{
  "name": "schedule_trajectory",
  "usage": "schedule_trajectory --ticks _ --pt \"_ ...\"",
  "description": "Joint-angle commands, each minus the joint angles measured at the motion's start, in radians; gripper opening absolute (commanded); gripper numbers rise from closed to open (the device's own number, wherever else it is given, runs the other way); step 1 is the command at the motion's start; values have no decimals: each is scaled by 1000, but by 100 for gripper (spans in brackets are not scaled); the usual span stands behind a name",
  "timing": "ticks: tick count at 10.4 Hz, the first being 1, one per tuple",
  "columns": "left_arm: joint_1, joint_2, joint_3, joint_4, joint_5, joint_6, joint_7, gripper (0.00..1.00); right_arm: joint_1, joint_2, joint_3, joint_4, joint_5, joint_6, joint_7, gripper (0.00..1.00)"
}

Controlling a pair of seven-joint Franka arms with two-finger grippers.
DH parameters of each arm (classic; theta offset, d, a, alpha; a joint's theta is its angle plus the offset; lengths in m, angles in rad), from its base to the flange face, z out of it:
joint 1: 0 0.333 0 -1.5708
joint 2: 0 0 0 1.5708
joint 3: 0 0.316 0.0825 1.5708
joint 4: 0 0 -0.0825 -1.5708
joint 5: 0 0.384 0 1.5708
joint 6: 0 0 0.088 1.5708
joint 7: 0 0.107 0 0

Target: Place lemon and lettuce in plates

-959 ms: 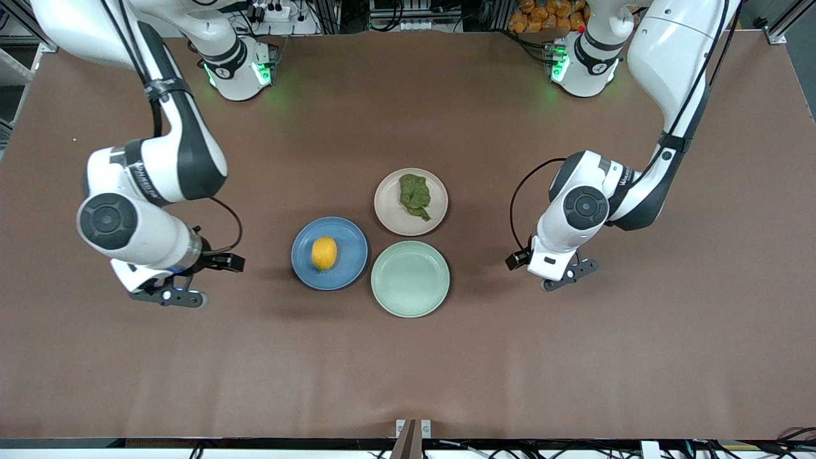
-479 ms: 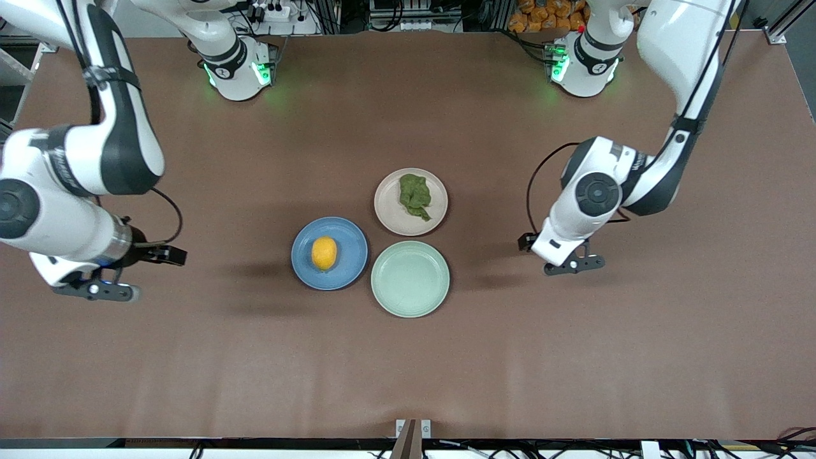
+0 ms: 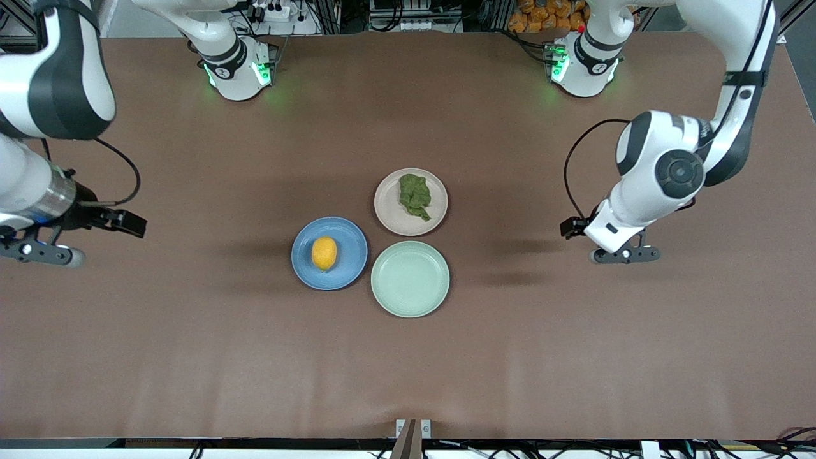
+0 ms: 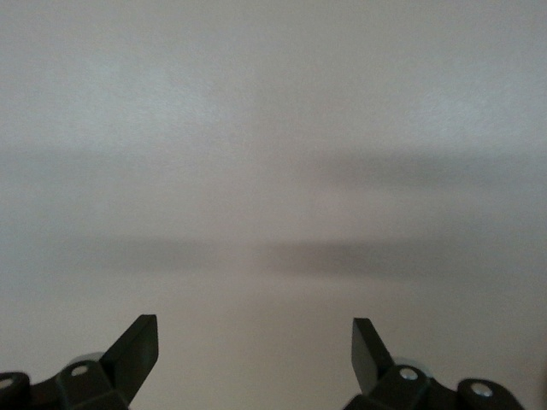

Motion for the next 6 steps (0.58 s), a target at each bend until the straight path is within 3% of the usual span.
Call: schedule_trajectory --ticks 1,3,6 --pt "50 -122 -2 -14 -54 -28 23 100 -16 -102 5 -40 51 -46 -50 100" --pt "70 -138 -9 73 -40 -142 43 100 7 -132 -36 -30 90 -69 -57 100" --pt "73 -148 -11 195 -39 -278 91 100 7 -151 -38 13 131 -141 -62 100"
